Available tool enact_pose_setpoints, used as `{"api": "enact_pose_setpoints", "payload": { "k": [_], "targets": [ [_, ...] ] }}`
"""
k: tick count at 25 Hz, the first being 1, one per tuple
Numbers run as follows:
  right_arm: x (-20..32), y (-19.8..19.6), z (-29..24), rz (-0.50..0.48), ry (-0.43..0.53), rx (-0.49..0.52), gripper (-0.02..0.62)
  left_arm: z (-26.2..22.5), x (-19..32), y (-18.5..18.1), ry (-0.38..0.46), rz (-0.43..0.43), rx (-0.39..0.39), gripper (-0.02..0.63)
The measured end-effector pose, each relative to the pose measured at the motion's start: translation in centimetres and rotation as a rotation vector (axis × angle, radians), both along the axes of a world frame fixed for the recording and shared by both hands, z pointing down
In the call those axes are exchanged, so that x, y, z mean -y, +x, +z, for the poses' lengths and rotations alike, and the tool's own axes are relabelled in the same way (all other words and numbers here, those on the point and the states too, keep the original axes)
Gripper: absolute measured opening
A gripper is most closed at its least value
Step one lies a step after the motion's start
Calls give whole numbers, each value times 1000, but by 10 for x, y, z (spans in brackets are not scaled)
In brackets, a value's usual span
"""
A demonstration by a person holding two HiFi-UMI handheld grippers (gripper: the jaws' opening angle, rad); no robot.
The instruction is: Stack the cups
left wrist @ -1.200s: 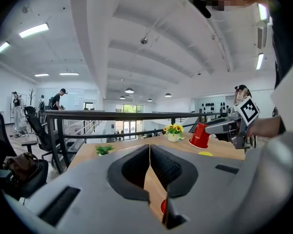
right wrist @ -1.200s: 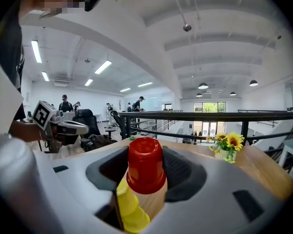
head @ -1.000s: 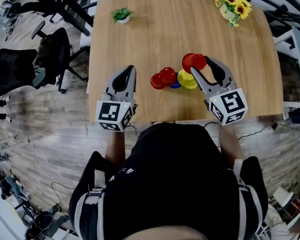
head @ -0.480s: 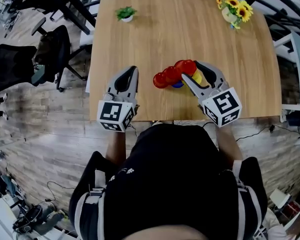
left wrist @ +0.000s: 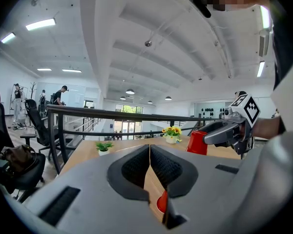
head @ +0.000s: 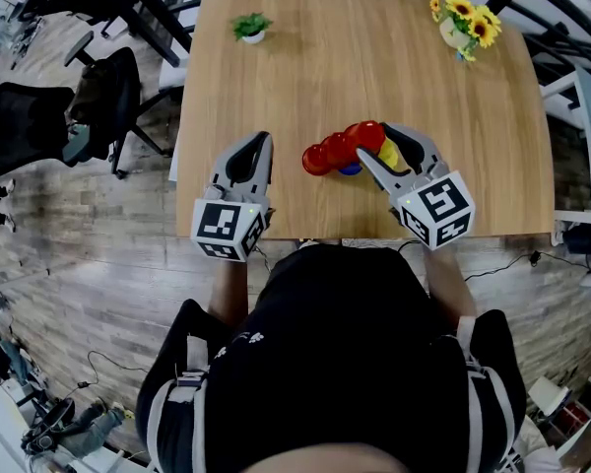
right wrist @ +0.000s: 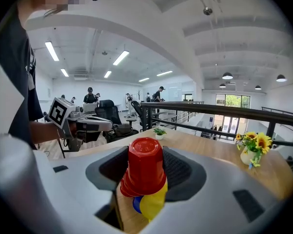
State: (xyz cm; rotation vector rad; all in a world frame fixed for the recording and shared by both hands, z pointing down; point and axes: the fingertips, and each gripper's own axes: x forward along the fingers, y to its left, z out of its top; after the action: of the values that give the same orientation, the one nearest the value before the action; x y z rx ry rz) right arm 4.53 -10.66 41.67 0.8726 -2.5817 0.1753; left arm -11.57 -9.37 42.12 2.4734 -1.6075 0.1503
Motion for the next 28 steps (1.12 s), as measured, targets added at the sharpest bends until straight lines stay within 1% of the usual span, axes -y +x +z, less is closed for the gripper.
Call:
{"api": "enact_pose_setpoints", "payload": {
  "k": [3, 6, 11, 14, 17, 19, 24, 25, 26, 28],
  "targets": [
    [0, 0, 0, -5, 2, 6, 225, -2, -1, 0, 2, -5, 2, 14],
    [-1, -1, 0, -12, -5, 18, 247, -3, -1, 0, -1, -7, 3, 14],
    [-3, 1, -8, -11, 3, 48, 264, -4, 0, 2, 1, -7, 6, 14],
    [-4, 9, -20, 4, 21, 87, 265, -4, 1, 7, 2, -1, 10, 14],
    [-1, 25, -34, 51, 38, 157, 263, -3, 3, 14, -3, 16, 23, 14],
    [4, 40, -42, 101, 57, 202, 249, -6, 6, 18, 8, 26, 30, 14],
    [15, 76, -53, 215, 112, 258, 197, -13, 13, 28, 22, 54, 34, 14],
    [16, 82, -53, 231, 119, 271, 173, -14, 15, 30, 22, 59, 31, 14],
    [16, 87, -54, 249, 125, 283, 134, -15, 16, 32, 23, 63, 28, 14],
    [17, 98, -54, 281, 134, 298, 96, -19, 20, 38, 31, 73, 27, 14]
  ]
}}
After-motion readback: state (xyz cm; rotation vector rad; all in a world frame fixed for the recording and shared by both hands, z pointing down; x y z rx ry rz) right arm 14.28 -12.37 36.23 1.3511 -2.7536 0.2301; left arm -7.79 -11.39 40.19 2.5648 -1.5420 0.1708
